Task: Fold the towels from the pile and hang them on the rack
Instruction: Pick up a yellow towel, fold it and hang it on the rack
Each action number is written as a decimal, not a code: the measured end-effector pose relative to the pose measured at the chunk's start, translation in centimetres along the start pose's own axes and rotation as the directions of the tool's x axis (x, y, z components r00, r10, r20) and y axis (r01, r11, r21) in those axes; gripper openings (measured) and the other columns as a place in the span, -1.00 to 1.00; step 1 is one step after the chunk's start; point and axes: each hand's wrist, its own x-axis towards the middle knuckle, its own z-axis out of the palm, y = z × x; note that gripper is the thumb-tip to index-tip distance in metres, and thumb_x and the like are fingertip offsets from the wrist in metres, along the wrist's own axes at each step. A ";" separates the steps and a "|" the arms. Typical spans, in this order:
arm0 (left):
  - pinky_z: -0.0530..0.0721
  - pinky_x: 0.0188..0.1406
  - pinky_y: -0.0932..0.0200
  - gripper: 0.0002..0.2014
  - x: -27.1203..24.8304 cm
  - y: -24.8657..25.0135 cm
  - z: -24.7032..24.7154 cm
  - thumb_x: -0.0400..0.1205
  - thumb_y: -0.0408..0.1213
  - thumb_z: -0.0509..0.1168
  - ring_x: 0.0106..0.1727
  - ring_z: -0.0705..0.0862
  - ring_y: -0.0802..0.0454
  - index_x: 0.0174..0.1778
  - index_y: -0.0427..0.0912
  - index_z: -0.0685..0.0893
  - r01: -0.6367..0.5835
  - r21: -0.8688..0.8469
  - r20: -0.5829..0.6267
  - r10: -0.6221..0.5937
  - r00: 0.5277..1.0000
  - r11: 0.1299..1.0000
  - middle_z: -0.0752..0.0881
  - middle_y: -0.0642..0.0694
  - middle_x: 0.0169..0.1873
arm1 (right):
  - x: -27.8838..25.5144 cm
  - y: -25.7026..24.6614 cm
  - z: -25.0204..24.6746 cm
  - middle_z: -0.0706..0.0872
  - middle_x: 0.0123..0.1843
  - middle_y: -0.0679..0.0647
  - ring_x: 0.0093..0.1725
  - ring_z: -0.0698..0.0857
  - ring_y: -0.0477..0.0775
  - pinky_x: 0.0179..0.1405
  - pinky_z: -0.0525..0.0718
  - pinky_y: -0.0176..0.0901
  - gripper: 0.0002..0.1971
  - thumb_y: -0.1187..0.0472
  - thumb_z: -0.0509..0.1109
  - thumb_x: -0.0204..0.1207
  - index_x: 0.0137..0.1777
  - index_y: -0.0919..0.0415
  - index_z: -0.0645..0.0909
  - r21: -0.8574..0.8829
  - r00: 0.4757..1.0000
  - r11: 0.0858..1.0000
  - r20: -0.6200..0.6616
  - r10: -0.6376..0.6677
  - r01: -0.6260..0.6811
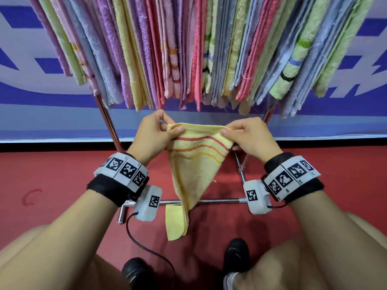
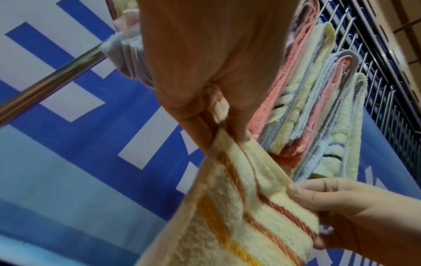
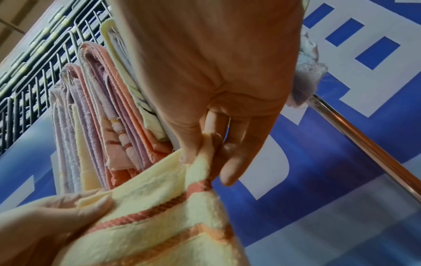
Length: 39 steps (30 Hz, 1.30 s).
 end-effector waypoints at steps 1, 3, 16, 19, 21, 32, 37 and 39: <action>0.73 -0.20 -0.13 -0.75 -0.2 0.1 0.1 0.57 -0.32 0.55 -0.28 0.76 -0.13 -0.20 -0.17 0.54 0.000 0.029 0.037 -0.001 0.999 1.000 0.74 -0.19 -0.43 | 0.0 -0.1 -0.3 0.89 -0.18 0.11 -0.27 0.83 -0.08 -0.25 0.84 -0.21 -0.94 0.19 0.54 0.62 -0.07 0.05 0.84 0.004 1.000 1.000 -0.014 -0.017 0.017; 0.74 -0.14 -0.14 -0.73 -0.5 0.5 0.2 0.55 -0.38 0.55 -0.23 0.80 -0.15 -0.23 -0.14 0.53 -0.015 0.040 0.087 0.012 0.996 0.999 0.77 -0.29 -0.34 | 0.2 -0.2 -0.9 0.88 -0.17 0.03 -0.15 0.86 0.02 -0.16 0.85 -0.14 -0.90 0.21 0.49 0.66 -0.03 0.02 0.83 -0.008 0.998 0.999 -0.020 -0.053 0.053; 0.61 0.19 0.17 -0.56 -2.3 -0.3 1.1 0.59 -0.53 0.24 0.06 0.67 0.05 0.04 0.08 0.89 -0.249 0.486 0.377 0.056 0.925 0.837 0.69 0.13 -0.07 | -1.0 -0.5 1.2 0.84 -0.12 -0.08 0.09 0.75 0.07 0.18 0.71 0.08 -0.89 0.01 0.45 0.61 -0.08 -0.10 0.80 -0.292 0.995 0.952 0.017 -0.094 0.094; 0.58 0.22 0.14 -0.69 -2.3 -0.2 1.3 0.66 -0.33 0.32 0.09 0.65 -0.01 0.17 0.14 0.85 -0.210 0.529 0.294 0.055 0.954 0.822 0.62 0.10 -0.09 | -1.3 -0.7 2.0 0.81 -0.20 -0.05 0.02 0.73 0.11 0.10 0.68 0.01 -0.88 0.03 0.44 0.61 -0.09 -0.04 0.80 -0.292 0.995 0.951 0.023 -0.100 0.102; 0.62 0.27 0.08 -0.68 -2.2 -0.1 1.4 0.64 -0.30 0.34 0.14 0.66 -0.03 0.16 0.19 0.84 -0.138 0.504 0.228 0.023 0.973 0.852 0.66 0.10 -0.06 | -1.5 -1.0 2.7 0.75 -0.28 -0.08 -0.04 0.70 0.10 0.02 0.63 -0.04 -0.86 0.03 0.43 0.61 -0.12 -0.01 0.78 -0.288 0.994 0.952 0.018 -0.105 0.105; 0.72 -0.07 0.09 -0.56 -2.3 0.1 3.1 0.76 -0.02 0.24 -0.24 0.72 -0.01 0.06 -0.39 0.78 0.188 -0.066 0.272 -0.164 0.948 0.980 0.77 -0.19 -0.26 | -3.0 -2.2 5.9 0.81 -0.37 -0.05 -0.26 0.81 -0.06 0.03 0.78 0.05 -0.88 0.10 0.49 0.50 0.02 0.03 0.74 -0.074 0.988 0.986 0.054 -0.145 0.149; 0.75 0.05 0.16 -0.81 -2.3 -0.4 3.0 0.60 -0.22 0.51 -0.15 0.78 0.04 0.12 -0.05 0.80 0.151 -0.030 0.279 -0.137 0.951 0.988 0.85 -0.11 -0.08 | -3.1 -2.4 6.0 0.87 -0.19 0.00 -0.18 0.82 -0.07 0.11 0.79 -0.05 -0.62 0.43 0.47 0.43 0.23 0.15 0.73 0.122 0.986 0.992 0.164 -0.032 0.012; 0.79 0.04 0.17 -0.68 -2.2 -0.5 2.9 0.55 -0.43 0.53 -0.14 0.78 0.04 0.17 -0.03 0.76 0.142 -0.014 0.263 -0.133 0.956 0.990 0.83 -0.11 -0.05 | -2.9 -2.7 5.4 0.89 0.02 0.10 0.02 0.85 0.00 0.13 0.81 -0.05 -0.50 0.60 0.35 0.45 0.38 0.28 0.65 0.291 0.957 0.951 0.290 0.016 -0.104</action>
